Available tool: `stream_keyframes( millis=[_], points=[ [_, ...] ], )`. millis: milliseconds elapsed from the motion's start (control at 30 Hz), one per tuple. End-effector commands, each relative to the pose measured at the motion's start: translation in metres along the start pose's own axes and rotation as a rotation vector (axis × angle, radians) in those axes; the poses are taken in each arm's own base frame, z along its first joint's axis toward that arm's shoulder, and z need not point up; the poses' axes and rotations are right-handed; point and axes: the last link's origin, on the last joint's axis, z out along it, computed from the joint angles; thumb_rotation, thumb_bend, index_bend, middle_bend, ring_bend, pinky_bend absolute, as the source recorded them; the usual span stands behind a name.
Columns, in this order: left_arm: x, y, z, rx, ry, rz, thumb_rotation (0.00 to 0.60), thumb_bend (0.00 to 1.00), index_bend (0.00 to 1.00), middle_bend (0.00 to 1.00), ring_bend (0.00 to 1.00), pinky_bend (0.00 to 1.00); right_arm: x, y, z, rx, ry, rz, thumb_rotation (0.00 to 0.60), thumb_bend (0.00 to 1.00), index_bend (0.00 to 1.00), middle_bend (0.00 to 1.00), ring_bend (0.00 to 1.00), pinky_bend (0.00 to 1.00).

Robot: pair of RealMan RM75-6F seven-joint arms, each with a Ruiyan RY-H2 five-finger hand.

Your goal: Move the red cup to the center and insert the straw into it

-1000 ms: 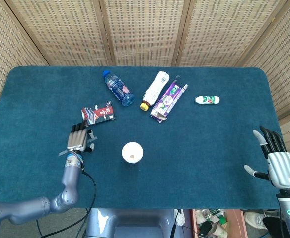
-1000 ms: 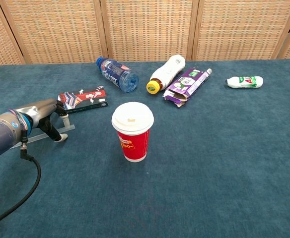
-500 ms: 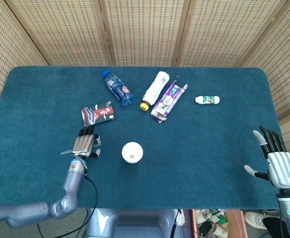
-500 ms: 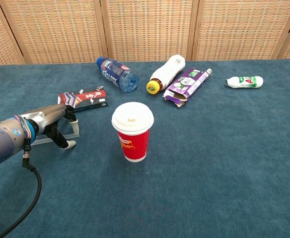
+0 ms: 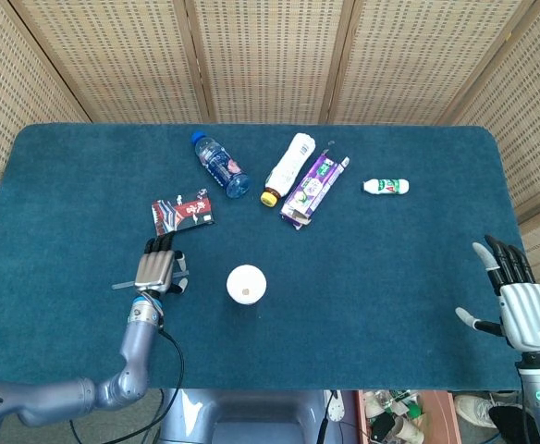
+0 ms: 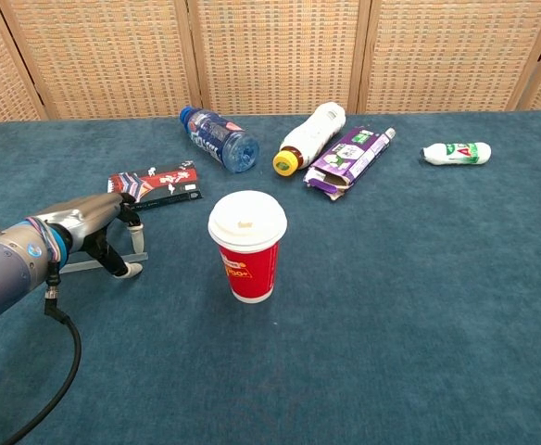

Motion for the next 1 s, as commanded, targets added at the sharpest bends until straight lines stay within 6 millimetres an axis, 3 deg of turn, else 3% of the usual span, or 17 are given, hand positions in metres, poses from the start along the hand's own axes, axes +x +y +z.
stream_keyframes(
  millis=[33,1000],
  points=[
    [0.0,0.0,0.0,0.002,0.002,0.005,0.6,0.32,0.53,0.0,0.0,0.0,0.0,0.0,0.0,0.0,-0.001,0.0,0.6,0.0,0.06,0.0,0.0,0.0],
    [0.01,-0.008,0.0,0.02,-0.004,-0.042,0.6,0.37,0.6,0.0,0.0,0.0,0.001,0.0,0.0,0.002,-0.005,0.011,0.6,0.0,0.06,0.0,0.0,0.0]
  ],
)
